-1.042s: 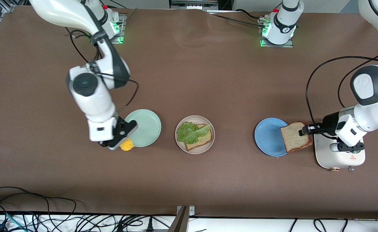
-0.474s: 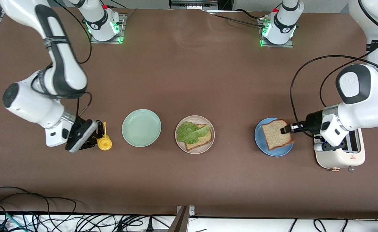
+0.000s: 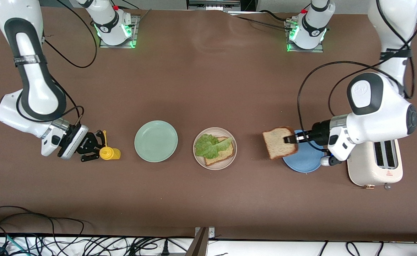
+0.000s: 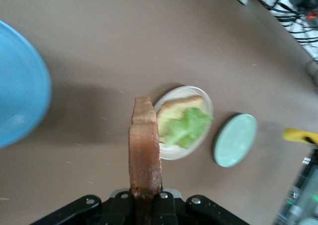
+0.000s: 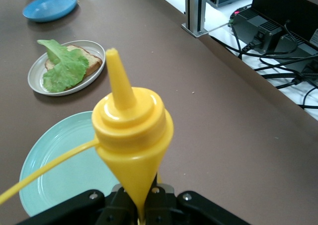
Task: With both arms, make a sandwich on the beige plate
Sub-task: 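Carry the bread toward the beige plate while the right gripper returns the bottle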
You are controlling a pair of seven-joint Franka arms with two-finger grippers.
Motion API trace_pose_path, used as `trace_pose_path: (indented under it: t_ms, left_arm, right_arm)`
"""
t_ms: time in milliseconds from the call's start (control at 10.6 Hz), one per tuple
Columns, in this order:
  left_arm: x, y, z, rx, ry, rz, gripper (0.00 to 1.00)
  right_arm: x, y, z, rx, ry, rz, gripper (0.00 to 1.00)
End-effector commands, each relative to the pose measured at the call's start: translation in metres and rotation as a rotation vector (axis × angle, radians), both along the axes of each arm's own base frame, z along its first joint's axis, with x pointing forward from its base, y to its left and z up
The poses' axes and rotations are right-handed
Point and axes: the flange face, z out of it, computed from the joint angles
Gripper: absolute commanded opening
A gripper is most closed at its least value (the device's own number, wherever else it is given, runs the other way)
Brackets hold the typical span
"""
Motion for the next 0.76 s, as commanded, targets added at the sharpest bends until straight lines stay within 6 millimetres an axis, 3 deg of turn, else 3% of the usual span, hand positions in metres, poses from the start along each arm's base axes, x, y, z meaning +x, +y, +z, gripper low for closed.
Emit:
trace_pose_path:
  t_ms: [0, 95, 189, 474, 663]
  left_arm:
    - [0.000, -0.031, -0.007, -0.134, 0.047, 0.053, 0.00]
    - [0.002, -0.035, -0.009, -0.162, 0.044, 0.082, 0.00]
    - [0.000, -0.060, -0.023, -0.216, 0.069, 0.100, 0.00]
    - [-0.002, -0.114, -0.060, -0.239, 0.050, 0.181, 0.00]
    - [-0.003, -0.128, -0.080, -0.212, 0.040, 0.196, 0.00]
  right_arm:
    - [-0.011, -0.019, -0.012, 0.079, -0.030, 0.038, 0.00]
    - [-0.014, -0.031, -0.023, 0.101, -0.019, 0.046, 0.00]
    - [-0.018, -0.045, -0.039, 0.130, -0.003, 0.052, 0.00]
    - [-0.025, -0.050, -0.069, 0.263, -0.038, 0.060, 0.00]
    - [-0.025, -0.050, -0.071, 0.264, -0.036, 0.060, 0.00]
